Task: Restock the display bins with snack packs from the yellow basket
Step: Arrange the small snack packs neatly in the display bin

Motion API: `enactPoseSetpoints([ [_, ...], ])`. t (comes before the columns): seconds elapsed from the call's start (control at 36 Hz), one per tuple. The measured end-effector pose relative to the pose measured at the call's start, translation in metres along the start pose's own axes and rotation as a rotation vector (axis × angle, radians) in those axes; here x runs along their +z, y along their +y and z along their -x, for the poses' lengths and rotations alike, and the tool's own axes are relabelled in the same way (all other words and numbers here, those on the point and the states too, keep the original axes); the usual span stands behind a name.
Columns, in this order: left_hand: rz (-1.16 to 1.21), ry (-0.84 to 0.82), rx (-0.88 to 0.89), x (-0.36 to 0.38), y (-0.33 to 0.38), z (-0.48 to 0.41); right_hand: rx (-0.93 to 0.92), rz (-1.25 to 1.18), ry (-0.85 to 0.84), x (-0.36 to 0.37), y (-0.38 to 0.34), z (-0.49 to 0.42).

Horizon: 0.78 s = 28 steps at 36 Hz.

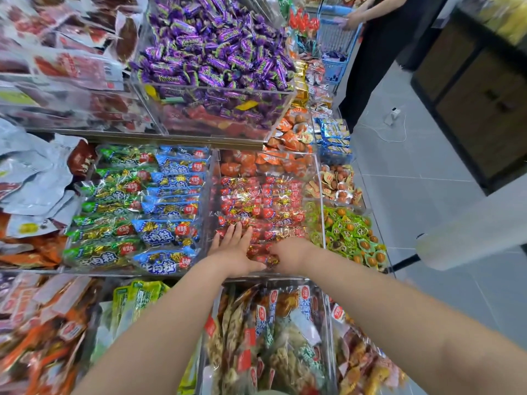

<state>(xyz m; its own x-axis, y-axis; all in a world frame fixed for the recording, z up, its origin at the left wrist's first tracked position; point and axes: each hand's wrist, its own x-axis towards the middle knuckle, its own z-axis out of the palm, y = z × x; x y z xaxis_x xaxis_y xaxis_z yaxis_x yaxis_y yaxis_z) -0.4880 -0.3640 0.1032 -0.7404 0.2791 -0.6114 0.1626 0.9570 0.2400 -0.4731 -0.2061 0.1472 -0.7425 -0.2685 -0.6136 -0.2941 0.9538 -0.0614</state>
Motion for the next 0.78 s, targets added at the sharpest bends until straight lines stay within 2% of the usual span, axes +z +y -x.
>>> enactPoseSetpoints([
  [0.14,-0.002,-0.021,-0.011,0.003,-0.001,-0.005,0.016,-0.049,0.0,0.009,0.007,-0.01],
  [0.36,0.019,-0.044,-0.026,0.006,-0.003,-0.005,0.086,-0.139,0.132,0.021,0.017,-0.016],
  [0.56,-0.008,-0.026,-0.036,0.007,-0.003,-0.004,0.087,0.024,-0.074,0.02,0.018,-0.01],
  [0.78,0.011,0.004,-0.023,0.005,-0.002,0.0,0.107,0.118,-0.174,0.012,0.014,-0.008],
])
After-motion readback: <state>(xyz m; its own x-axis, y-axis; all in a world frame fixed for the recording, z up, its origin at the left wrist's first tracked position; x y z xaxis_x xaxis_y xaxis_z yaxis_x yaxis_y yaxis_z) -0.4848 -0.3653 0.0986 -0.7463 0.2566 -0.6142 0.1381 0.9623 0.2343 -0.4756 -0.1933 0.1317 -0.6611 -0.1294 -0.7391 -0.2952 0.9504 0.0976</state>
